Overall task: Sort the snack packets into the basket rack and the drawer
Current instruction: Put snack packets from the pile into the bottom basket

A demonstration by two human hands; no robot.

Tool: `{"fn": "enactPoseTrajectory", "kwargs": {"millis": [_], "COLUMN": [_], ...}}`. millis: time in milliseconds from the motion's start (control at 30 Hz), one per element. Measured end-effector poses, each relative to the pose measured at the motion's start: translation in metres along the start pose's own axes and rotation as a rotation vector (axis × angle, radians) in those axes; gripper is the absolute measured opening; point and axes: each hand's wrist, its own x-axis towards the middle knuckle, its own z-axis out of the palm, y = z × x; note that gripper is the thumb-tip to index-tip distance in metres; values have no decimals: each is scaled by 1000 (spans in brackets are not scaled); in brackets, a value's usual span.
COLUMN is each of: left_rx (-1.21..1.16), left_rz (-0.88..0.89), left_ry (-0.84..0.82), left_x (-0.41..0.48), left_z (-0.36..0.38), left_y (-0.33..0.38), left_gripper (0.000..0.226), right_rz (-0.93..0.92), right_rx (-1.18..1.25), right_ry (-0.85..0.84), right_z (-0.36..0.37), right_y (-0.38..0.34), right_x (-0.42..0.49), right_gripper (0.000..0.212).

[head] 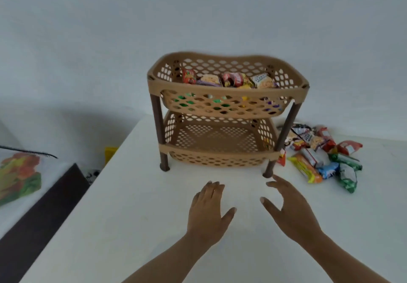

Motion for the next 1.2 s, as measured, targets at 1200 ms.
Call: {"fn": "enactPoseTrajectory", "kwargs": {"millis": [1200], "left_rx": [266], "left_rz": [-317], "left_ry": [-124], "left_x": [16], "left_z": [133], "left_y": [127], "left_gripper": [77], "right_rz": [103], "right_rx": [-260], "right_ry": [-123], "right_z": [-12], "right_y": [243], "right_x": [-34], "right_gripper": [77]}}
